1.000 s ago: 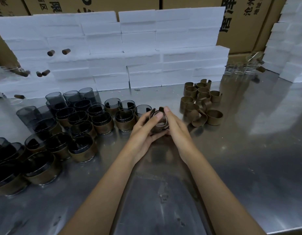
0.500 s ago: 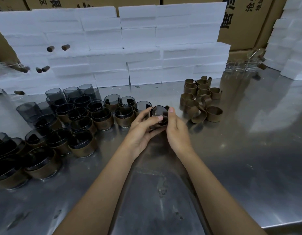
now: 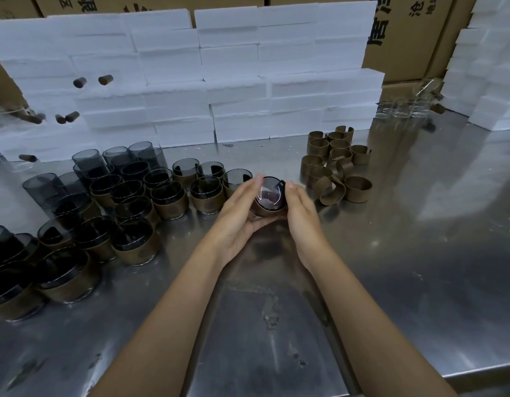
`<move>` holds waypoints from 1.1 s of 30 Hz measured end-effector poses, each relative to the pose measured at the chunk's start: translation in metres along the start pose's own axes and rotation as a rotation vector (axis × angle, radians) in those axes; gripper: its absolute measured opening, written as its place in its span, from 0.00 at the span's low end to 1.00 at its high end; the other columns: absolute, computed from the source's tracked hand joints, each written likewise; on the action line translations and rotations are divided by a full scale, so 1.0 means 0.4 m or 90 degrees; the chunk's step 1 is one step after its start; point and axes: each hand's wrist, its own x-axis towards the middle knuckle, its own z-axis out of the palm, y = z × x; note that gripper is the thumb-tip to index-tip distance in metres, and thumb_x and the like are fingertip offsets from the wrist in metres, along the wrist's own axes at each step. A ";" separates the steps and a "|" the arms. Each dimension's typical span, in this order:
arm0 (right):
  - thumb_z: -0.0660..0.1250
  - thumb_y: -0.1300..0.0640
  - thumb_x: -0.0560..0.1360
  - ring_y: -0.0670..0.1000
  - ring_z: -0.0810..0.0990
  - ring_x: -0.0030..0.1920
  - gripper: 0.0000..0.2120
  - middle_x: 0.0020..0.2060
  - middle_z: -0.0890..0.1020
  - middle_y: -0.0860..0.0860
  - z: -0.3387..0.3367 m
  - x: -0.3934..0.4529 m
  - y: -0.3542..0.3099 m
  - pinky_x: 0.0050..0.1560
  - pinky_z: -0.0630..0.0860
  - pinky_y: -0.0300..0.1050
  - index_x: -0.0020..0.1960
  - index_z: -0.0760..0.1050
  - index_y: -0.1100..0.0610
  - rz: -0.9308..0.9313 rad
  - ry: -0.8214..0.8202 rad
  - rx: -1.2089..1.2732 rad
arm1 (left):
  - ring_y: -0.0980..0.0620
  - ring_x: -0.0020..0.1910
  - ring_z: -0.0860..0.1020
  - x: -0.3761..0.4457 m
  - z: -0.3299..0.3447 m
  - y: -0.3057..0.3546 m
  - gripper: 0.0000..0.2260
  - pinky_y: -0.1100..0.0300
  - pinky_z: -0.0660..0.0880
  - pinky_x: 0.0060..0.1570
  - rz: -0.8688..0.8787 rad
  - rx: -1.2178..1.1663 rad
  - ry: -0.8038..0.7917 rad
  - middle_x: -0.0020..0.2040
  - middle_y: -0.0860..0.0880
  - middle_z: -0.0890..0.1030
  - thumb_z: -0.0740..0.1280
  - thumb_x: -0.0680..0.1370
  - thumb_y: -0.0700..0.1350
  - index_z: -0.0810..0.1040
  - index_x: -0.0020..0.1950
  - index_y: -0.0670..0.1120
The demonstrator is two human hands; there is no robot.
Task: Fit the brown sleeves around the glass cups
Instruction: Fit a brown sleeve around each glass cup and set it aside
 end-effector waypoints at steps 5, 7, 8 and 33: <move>0.59 0.57 0.84 0.51 0.82 0.46 0.12 0.49 0.82 0.57 0.002 -0.004 -0.020 0.50 0.78 0.44 0.60 0.77 0.63 0.104 -0.030 0.228 | 0.52 0.42 0.80 0.000 0.004 0.019 0.12 0.60 0.73 0.37 -0.011 0.017 0.023 0.48 0.47 0.81 0.65 0.84 0.53 0.78 0.59 0.45; 0.59 0.54 0.83 0.54 0.80 0.46 0.14 0.48 0.80 0.58 -0.006 -0.005 -0.030 0.50 0.78 0.46 0.61 0.76 0.62 0.164 -0.025 0.323 | 0.49 0.47 0.79 -0.007 0.004 0.026 0.08 0.54 0.75 0.50 -0.025 -0.015 -0.011 0.47 0.46 0.81 0.68 0.82 0.48 0.78 0.58 0.45; 0.59 0.52 0.84 0.57 0.80 0.50 0.17 0.50 0.79 0.60 -0.009 -0.004 -0.031 0.56 0.78 0.51 0.63 0.76 0.63 0.187 -0.020 0.339 | 0.48 0.49 0.81 -0.012 0.011 0.022 0.08 0.53 0.75 0.55 -0.034 -0.012 -0.021 0.47 0.45 0.83 0.69 0.81 0.46 0.79 0.57 0.44; 0.72 0.59 0.75 0.57 0.74 0.39 0.14 0.37 0.71 0.58 -0.003 -0.011 -0.027 0.43 0.73 0.51 0.34 0.70 0.56 0.190 0.040 0.315 | 0.45 0.45 0.83 -0.047 0.102 -0.012 0.11 0.55 0.80 0.47 -0.067 -0.013 0.161 0.44 0.42 0.84 0.71 0.80 0.49 0.82 0.53 0.40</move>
